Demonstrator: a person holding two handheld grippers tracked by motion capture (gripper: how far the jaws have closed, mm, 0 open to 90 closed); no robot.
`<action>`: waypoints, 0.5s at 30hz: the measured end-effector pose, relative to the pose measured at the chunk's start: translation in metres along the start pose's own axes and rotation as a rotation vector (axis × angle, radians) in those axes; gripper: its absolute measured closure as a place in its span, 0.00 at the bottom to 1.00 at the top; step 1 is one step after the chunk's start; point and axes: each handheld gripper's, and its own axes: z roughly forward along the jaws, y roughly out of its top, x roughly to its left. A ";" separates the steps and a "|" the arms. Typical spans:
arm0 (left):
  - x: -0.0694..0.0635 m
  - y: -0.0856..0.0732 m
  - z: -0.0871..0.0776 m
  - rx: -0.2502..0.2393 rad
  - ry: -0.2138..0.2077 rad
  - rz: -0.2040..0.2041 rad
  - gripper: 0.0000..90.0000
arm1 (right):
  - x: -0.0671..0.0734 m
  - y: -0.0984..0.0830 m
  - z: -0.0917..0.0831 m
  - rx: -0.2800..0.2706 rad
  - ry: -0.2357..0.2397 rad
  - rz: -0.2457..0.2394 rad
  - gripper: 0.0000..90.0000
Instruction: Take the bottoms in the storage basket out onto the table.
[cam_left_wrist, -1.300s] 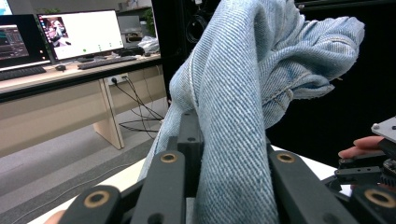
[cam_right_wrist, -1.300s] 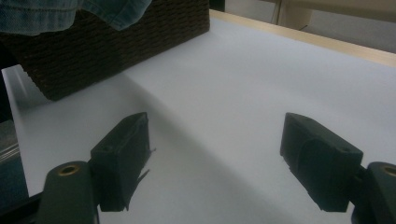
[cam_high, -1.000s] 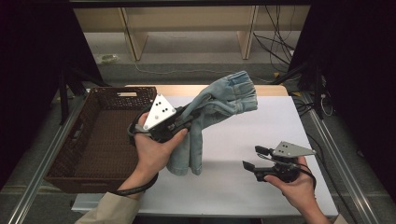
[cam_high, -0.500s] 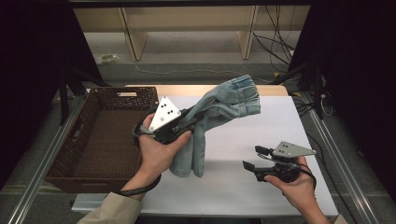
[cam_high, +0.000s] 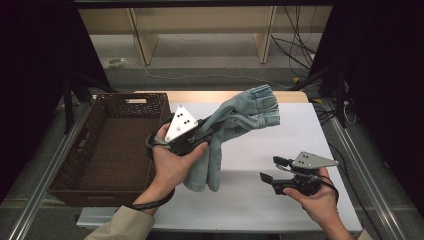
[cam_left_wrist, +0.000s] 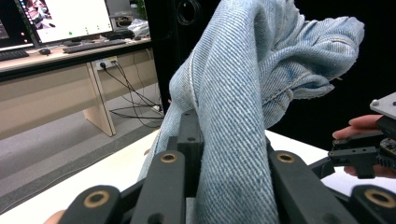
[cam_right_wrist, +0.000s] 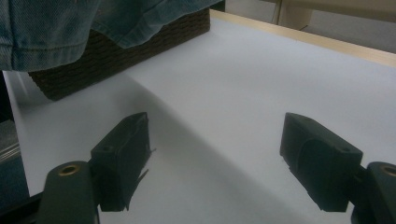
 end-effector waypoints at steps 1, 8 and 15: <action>0.000 -0.001 0.001 0.001 0.001 -0.001 0.83 | 0.000 0.000 0.000 -0.004 0.000 0.001 0.28; -0.002 -0.005 0.005 0.019 -0.005 0.003 0.83 | 0.000 0.000 0.000 -0.001 -0.001 0.000 0.28; -0.003 -0.010 0.009 0.041 -0.013 -0.002 0.83 | 0.000 0.000 -0.001 -0.002 -0.001 -0.001 0.28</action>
